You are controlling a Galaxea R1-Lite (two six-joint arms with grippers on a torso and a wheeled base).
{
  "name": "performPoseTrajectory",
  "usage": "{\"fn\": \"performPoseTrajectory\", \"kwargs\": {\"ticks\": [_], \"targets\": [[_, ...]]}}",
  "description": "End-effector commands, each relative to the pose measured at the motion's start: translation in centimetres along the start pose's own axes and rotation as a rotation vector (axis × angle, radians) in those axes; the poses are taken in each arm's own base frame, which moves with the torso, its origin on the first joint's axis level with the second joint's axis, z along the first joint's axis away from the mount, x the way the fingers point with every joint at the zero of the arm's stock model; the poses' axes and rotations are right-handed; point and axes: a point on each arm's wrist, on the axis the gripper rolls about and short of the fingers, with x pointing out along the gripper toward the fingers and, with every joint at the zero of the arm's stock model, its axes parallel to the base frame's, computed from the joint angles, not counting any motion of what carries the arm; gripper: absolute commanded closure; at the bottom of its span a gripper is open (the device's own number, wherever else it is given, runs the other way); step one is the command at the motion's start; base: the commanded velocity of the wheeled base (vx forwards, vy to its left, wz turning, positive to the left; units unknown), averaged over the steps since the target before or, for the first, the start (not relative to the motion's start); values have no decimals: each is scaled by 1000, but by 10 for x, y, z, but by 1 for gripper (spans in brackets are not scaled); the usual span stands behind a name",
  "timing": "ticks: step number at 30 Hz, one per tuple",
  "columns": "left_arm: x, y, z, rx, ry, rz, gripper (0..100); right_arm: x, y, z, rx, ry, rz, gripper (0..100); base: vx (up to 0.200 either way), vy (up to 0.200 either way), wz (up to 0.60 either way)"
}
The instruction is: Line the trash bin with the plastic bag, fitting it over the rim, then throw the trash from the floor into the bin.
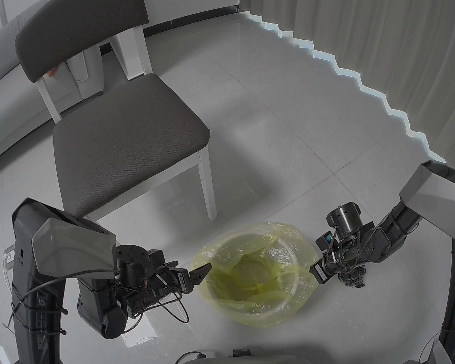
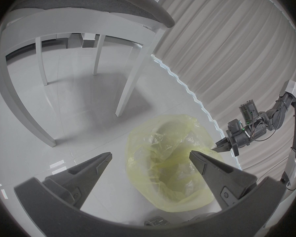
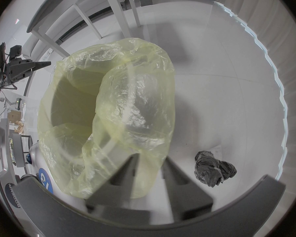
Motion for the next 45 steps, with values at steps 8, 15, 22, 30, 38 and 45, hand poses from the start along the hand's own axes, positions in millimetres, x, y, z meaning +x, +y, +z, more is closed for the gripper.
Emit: {"fn": "performPoseTrajectory", "kwargs": {"ticks": [8, 15, 22, 30, 38, 45], "targets": [[7, 18, -2, 22, -9, 41, 0, -86, 3, 10, -24, -160, -34, 0, 0, 0, 0], [13, 17, -7, 145, 33, 42, 0, -122, 24, 20, -81, -251, -21, 0, 0, 0, 0], [30, 14, 0, 217, 56, 39, 0, -129, 44, 16, -127, -246, 13, 0, 0, 0, 0], [56, 19, 5, 217, 69, 50, 100, -126, 46, 12, -132, -228, 18, 0, 0, 0, 0], [70, 15, 14, 221, 50, 41, 100, -126, 45, 6, -130, -216, 19, 0, 0, 0, 0], [58, 8, 44, 192, -38, 40, 100, -133, 45, 6, -130, -235, 14, 0, 0, 0, 0]]}}
